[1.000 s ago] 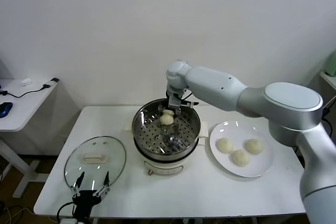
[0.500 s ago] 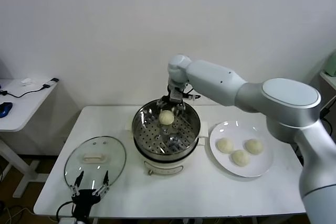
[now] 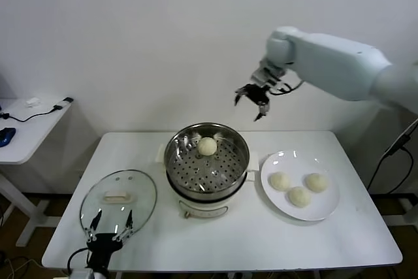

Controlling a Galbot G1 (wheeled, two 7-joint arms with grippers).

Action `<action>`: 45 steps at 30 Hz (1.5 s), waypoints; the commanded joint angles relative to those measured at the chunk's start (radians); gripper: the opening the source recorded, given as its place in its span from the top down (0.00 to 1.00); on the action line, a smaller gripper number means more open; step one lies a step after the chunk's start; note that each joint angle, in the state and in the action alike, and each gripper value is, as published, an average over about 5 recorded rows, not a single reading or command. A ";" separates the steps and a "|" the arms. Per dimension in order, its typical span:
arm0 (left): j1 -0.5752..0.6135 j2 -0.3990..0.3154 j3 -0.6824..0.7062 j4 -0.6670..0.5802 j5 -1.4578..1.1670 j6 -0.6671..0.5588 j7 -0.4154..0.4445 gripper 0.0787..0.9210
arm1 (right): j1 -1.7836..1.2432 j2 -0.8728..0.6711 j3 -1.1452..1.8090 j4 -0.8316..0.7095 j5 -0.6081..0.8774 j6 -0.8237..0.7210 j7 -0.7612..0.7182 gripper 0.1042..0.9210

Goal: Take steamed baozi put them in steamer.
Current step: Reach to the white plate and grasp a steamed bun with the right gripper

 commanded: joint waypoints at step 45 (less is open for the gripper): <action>-0.015 -0.008 -0.006 0.042 0.009 0.001 -0.001 0.12 | -0.519 -0.065 0.181 -0.081 0.073 -0.473 0.267 0.26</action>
